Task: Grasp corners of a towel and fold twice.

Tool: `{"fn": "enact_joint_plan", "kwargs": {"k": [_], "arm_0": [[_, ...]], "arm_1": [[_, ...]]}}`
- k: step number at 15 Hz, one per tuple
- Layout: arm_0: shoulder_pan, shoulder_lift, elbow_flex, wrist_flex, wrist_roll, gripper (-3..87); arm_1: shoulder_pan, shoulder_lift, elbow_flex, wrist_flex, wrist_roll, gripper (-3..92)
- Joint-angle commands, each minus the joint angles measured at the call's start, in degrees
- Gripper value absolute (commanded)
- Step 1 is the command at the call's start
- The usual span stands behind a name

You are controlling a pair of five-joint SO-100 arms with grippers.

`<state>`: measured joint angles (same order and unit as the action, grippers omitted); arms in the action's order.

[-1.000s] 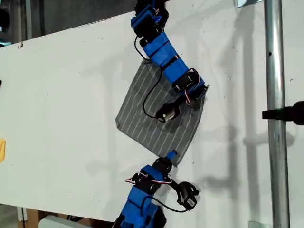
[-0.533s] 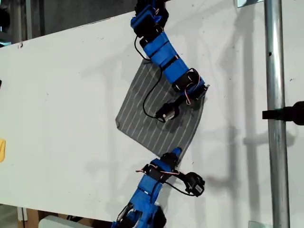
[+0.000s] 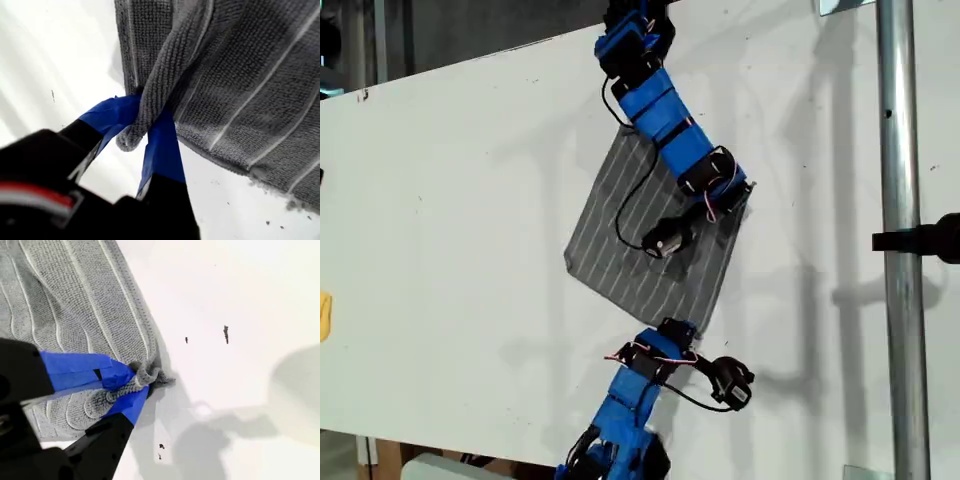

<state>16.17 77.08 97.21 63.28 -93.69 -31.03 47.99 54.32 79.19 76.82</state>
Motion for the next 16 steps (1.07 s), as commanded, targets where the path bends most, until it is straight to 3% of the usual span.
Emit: {"fn": "enact_joint_plan", "kwargs": {"k": [1, 3, 7, 11, 16], "arm_0": [[0.70, 5.36, -13.80, 10.28, 0.09, -2.7], [0.09, 8.53, -21.01, 20.04, -1.67, -2.7], [-1.93, 14.59, -20.13, 24.61, 0.00, -2.7], [-7.38, 14.24, -17.40, 24.96, 2.90, -2.7], [-18.46, 13.97, -17.84, 21.36, 18.81, -2.7]], "arm_1": [[1.05, 9.67, -3.16, 0.79, -2.55, -0.3], [1.32, 14.50, -5.19, -0.09, -5.45, -0.3], [1.05, 19.51, -3.25, -3.52, -9.32, -0.3], [3.16, 26.28, 7.65, -0.09, -2.11, -0.3], [8.88, 37.09, 21.71, 6.77, 2.99, -0.3]]}}
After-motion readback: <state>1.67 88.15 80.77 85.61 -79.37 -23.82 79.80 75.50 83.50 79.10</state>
